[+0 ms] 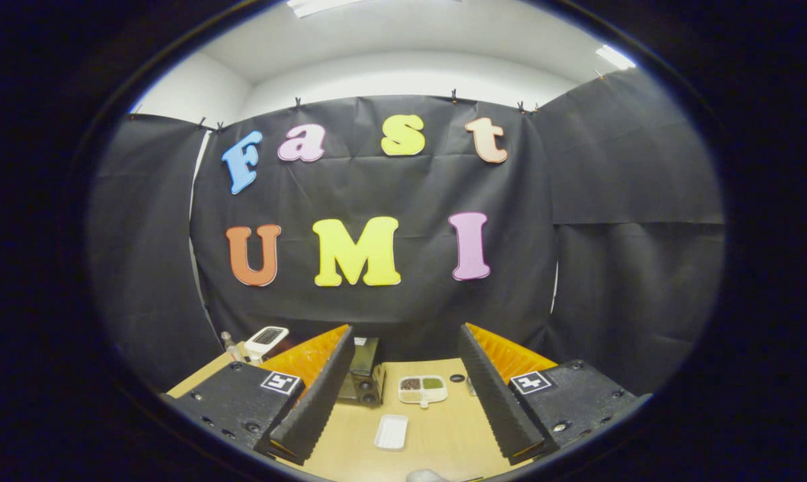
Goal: Open the toaster oven, put the food inside, and close the toaster oven door.
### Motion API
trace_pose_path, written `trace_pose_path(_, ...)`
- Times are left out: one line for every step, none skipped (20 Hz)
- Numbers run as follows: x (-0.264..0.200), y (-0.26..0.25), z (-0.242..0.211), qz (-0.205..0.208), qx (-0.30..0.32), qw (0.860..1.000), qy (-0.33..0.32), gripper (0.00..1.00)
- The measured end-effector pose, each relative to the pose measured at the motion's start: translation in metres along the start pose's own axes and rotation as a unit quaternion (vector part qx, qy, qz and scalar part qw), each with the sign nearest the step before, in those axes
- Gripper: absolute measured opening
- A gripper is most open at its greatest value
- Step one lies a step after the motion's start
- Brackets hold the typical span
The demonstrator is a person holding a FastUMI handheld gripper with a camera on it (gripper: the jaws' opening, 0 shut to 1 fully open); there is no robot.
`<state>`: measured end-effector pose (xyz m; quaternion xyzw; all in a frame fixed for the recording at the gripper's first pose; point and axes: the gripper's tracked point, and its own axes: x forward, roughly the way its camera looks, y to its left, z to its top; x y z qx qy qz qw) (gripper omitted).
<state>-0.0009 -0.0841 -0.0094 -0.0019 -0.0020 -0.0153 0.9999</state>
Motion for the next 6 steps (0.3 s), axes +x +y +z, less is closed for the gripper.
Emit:
trace_pose_path(0.001, -0.001, 0.002, -0.003, 0.001, 1.0, -0.003, 0.99)
trace_pose_path(0.002, 0.0, 0.004, -0.001, 0.002, 1.0, -0.007, 0.99)
trace_pose_path(0.002, 0.002, 0.004, 0.001, 0.002, 1.0, -0.01, 0.99)
trace_pose_path(0.003, 0.004, 0.004, 0.004, 0.001, 1.0, -0.009, 0.99)
trace_pose_path(0.004, 0.008, 0.004, 0.01, 0.0, 1.0, -0.007, 0.99)
trace_pose_path(0.005, 0.012, 0.004, 0.014, -0.002, 1.0, -0.006, 0.99)
